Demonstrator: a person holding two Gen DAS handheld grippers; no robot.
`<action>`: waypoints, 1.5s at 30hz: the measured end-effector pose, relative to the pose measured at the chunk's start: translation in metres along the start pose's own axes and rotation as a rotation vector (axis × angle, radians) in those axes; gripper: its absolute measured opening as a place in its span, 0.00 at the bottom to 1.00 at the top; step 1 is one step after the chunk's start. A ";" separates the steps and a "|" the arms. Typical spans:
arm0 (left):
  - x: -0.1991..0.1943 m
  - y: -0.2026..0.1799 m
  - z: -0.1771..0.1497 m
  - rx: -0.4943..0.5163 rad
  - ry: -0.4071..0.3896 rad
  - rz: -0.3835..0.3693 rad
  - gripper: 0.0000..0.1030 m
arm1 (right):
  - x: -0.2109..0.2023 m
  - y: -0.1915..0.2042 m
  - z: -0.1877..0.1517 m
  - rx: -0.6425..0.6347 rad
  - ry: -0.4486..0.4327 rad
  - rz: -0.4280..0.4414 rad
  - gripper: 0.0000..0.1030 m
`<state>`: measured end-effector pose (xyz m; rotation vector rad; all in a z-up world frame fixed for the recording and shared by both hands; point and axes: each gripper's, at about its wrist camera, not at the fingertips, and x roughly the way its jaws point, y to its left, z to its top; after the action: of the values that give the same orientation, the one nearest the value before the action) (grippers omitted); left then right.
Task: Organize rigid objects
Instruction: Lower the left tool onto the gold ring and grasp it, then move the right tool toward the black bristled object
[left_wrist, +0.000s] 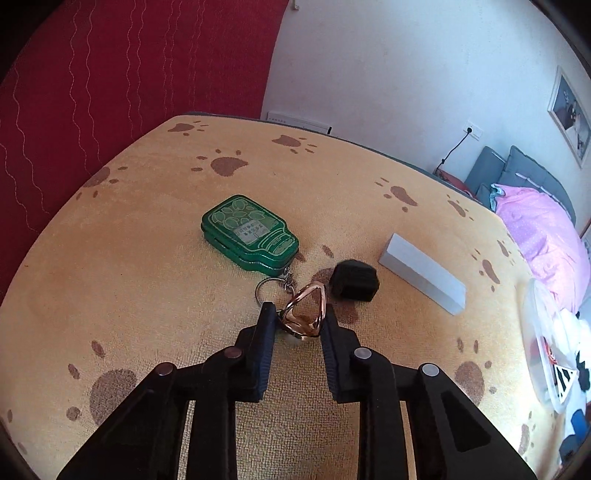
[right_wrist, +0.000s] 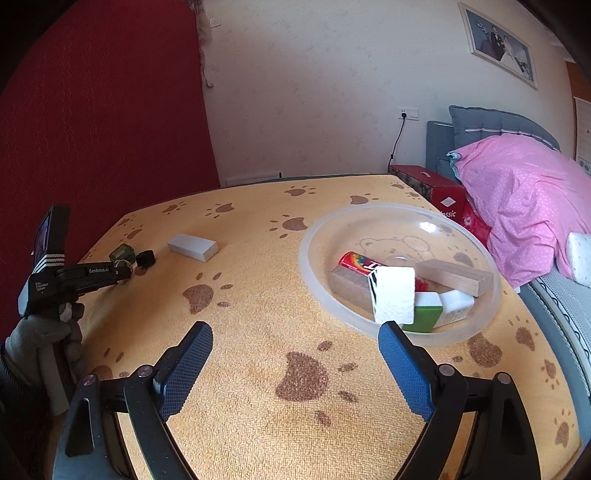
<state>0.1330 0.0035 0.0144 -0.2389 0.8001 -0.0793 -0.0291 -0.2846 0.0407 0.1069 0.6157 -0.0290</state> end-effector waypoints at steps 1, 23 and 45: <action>-0.001 0.002 -0.001 -0.009 -0.002 -0.005 0.24 | 0.001 0.003 0.000 -0.004 0.008 0.008 0.91; -0.029 0.035 -0.014 -0.086 -0.069 0.048 0.24 | 0.089 0.118 0.050 -0.163 0.171 0.246 0.91; -0.028 0.043 -0.015 -0.120 -0.056 0.074 0.24 | 0.169 0.187 0.066 -0.249 0.256 0.302 0.61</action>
<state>0.1017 0.0472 0.0131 -0.3234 0.7577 0.0455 0.1576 -0.1052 0.0134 -0.0396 0.8484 0.3579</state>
